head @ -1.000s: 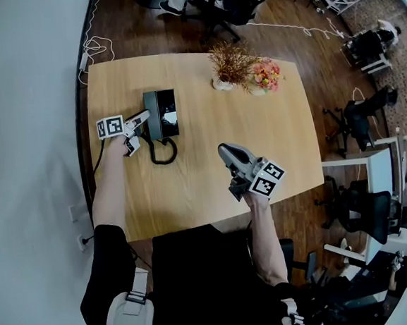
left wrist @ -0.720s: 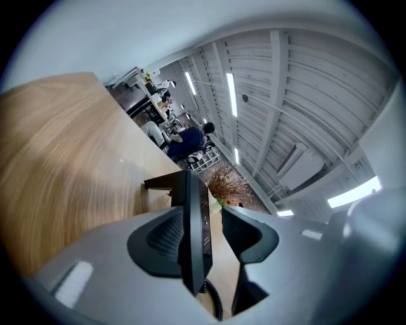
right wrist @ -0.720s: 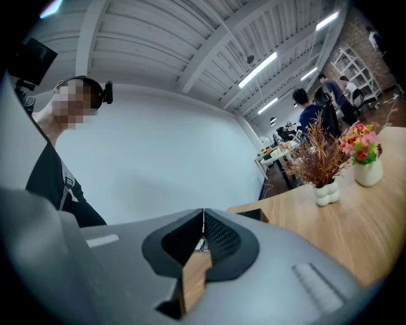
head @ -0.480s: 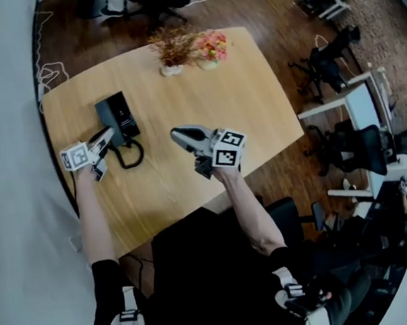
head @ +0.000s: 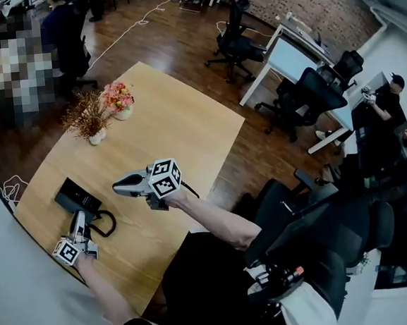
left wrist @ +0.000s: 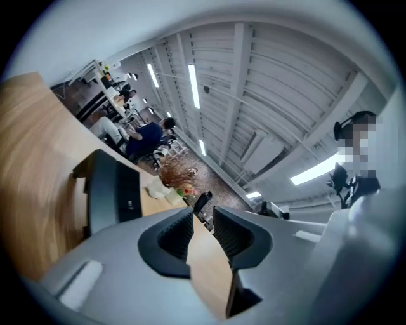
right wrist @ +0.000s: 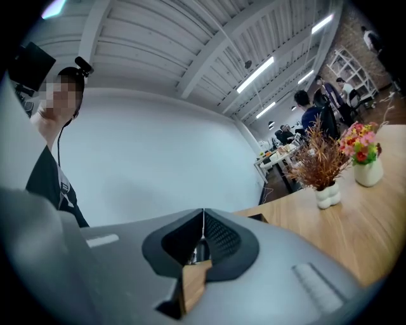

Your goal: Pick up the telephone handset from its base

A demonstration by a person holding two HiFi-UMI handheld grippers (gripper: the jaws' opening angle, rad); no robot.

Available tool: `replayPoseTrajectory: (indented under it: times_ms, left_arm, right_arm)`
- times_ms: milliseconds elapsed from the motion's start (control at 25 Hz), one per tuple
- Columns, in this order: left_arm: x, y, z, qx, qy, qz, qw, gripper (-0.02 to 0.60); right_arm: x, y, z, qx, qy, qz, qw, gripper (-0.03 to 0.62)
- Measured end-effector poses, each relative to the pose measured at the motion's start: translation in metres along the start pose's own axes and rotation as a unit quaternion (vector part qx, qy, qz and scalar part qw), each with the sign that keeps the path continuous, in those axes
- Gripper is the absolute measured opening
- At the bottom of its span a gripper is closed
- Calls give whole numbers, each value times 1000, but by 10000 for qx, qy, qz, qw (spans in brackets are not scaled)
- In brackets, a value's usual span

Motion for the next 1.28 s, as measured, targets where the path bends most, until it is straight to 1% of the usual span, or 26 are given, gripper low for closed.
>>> replayPoseTrajectory:
  times_ms: [40,80,160,240,320,560,680,720,800,880,1040,1280]
  left_arm:
    - [13,-4,1,-33,-117,213,9997,103]
    - [24,-6,2,-78,-245,324,9991,103]
    - [35,-6,-1,-127,-547,253,9981,103]
    - [38,-2,-4,-76,-674,160,9976,101]
    - [39,2,-3,3,-613,169,9980,97]
    - [35,21,-2,204,-670,-185,9974,89]
    - [28,18,4,271,-552,-105,9981,89]
    - [32,17,4,280,-511,-69,9983,89]
    - [43,16,-1,247,-597,-125,9978,89]
    - [53,14,-2,278,-595,-132,9978,87]
    - [65,23,-1,429,-621,-444,9962,89]
    - [82,16,14,583,-487,-556,9956,87]
  right_arm:
    - [-2,-1,1,16,-12,-2,10000,5]
    - [-3,-2,2,19,-17,-4,10000,5]
    - [-4,-7,3,-3,-8,-26,10000,5]
    - [-4,-13,3,-35,-4,-62,10000,5]
    - [-4,-15,1,-47,-16,-78,10000,5]
    - [1,-25,2,-87,1,-184,9998,0]
    - [6,-23,1,-53,60,-146,9999,2]
    - [6,-21,-1,-37,88,-110,9999,2]
    - [3,-18,-7,-5,143,-48,9999,2]
    - [4,-17,-10,43,116,-72,9999,2]
    - [10,-22,-11,72,14,-228,9997,2]
    - [21,-16,-12,195,-97,-297,9993,2]
Point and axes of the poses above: the fingertips, and each gripper's own axes: y backward along the fingers, x to its right, z out of its underside, the point moved 8 cm from there along y, backward along the fingers, and after that the axes turned 3 degrees about -x, right-handed, at the moved point
